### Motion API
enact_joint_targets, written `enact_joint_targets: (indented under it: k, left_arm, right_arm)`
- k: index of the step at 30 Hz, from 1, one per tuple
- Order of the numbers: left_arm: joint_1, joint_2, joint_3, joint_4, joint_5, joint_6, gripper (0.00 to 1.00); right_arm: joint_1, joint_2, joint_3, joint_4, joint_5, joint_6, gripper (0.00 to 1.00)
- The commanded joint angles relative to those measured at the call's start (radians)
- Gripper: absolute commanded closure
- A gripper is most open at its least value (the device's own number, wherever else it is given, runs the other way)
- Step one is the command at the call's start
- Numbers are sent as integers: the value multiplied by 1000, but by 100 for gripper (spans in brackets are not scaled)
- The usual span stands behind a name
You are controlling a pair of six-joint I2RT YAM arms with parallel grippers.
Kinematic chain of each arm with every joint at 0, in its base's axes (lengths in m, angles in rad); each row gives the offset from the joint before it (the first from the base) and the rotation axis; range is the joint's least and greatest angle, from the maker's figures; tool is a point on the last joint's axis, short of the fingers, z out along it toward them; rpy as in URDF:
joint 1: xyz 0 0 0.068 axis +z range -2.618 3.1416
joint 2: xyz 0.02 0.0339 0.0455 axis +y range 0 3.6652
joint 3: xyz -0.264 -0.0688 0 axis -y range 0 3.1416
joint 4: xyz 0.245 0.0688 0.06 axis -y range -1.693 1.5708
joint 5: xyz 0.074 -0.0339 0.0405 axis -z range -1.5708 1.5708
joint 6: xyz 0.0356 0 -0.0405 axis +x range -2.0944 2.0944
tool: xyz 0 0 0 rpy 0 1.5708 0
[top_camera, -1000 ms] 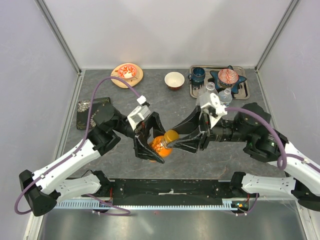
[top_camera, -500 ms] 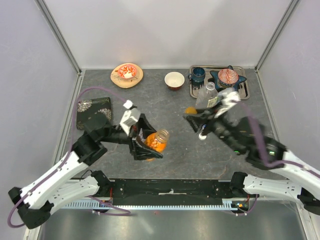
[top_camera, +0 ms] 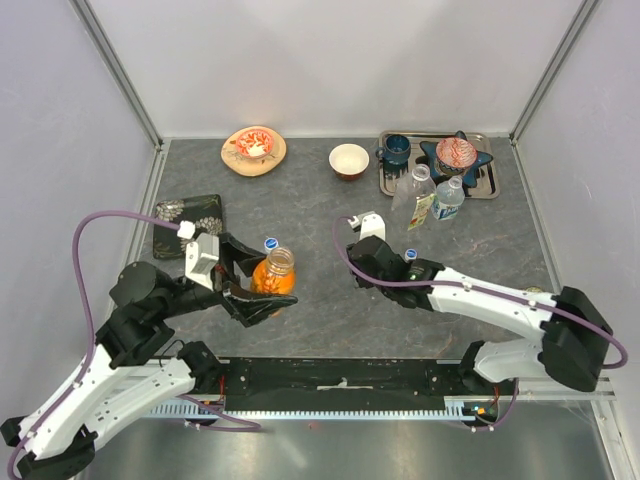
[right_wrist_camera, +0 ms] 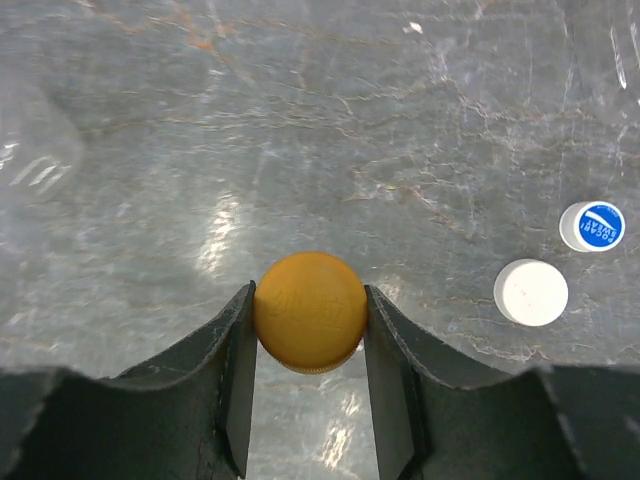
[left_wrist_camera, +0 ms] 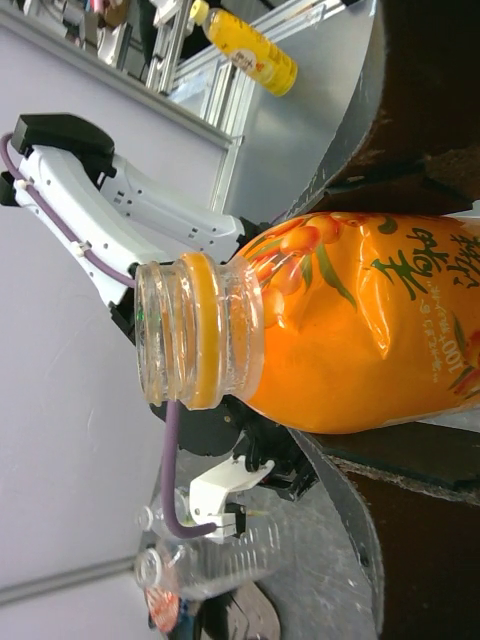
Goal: Unscrew the bottle caps
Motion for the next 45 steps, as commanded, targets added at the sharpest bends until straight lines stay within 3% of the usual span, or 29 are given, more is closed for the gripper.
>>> enact_joint_targets:
  k: [1, 16, 19, 22, 23, 26, 29, 34, 42, 45]
  left_arm:
    - [2, -59, -18, -24, -104, 53, 76]
    - [2, -89, -46, -66, -123, 61, 74]
    - [2, -89, -46, -67, -129, 62, 74]
    - [2, -86, -47, -67, -129, 64, 73]
    - [2, -83, -47, -67, -129, 64, 73]
    - [2, -79, -49, -67, -130, 66, 72]
    - [4, -74, -52, -66, -126, 66, 71]
    - [2, -66, -61, -46, -121, 61, 70]
    - [2, 4, -58, -24, -127, 99, 69]
    - [2, 81, -37, -23, -111, 131, 69]
  right_arm:
    - [-86, 92, -50, 129, -92, 48, 100]
    - [-170, 308, -62, 195, -153, 77, 100]
    - [-173, 330, -67, 189, -156, 77, 90]
    - [-173, 331, -73, 187, -162, 76, 68]
    - [-173, 328, -76, 184, -162, 77, 56]
    - [-173, 296, -78, 169, -159, 85, 39]
    - [-173, 238, -72, 144, -158, 86, 29]
    - [-172, 106, -15, 72, -152, 72, 18]
    - [-166, -205, 284, -54, -164, 40, 17]
    - [-166, -274, 382, -42, -288, 7, 17]
